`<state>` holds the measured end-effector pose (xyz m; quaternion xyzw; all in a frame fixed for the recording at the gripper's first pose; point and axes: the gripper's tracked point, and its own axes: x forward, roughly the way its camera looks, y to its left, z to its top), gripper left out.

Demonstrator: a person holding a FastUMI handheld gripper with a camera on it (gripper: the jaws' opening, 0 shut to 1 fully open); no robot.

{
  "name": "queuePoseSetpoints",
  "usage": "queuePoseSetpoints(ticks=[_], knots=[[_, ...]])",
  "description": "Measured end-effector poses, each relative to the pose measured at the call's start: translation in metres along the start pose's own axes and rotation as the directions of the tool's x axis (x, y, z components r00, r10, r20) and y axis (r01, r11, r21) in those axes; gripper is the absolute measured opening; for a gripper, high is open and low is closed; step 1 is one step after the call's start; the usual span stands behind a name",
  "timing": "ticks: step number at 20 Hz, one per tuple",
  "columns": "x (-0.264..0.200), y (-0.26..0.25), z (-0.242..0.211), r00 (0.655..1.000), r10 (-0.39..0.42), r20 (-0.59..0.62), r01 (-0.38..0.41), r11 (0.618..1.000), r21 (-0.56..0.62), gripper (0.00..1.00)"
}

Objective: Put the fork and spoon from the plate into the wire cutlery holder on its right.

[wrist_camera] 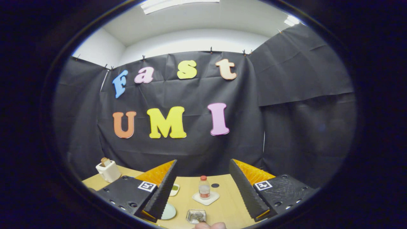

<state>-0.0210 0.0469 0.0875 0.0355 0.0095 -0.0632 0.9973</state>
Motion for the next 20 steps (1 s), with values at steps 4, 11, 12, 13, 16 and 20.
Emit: queuePoseSetpoints(ticks=[4, 11, 12, 13, 16, 20], knots=[[0.002, -0.001, 0.002, 1.000, -0.014, 0.006, 0.014, 1.000, -0.013, 0.96], [-0.001, -0.001, 0.002, 1.000, -0.006, -0.008, 0.006, 1.000, -0.011, 0.96], [-0.002, 0.000, 0.004, 1.000, -0.003, 0.000, 0.003, 1.000, -0.012, 0.96], [-0.002, 0.002, 0.004, 1.000, 0.003, 0.003, -0.002, 1.000, -0.013, 0.96], [-0.004, 0.012, 0.004, 1.000, 0.017, -0.001, -0.017, 1.000, -0.016, 0.96], [-0.001, 0.026, 0.008, 1.000, 0.014, -0.011, -0.014, 0.999, -0.046, 0.96]])
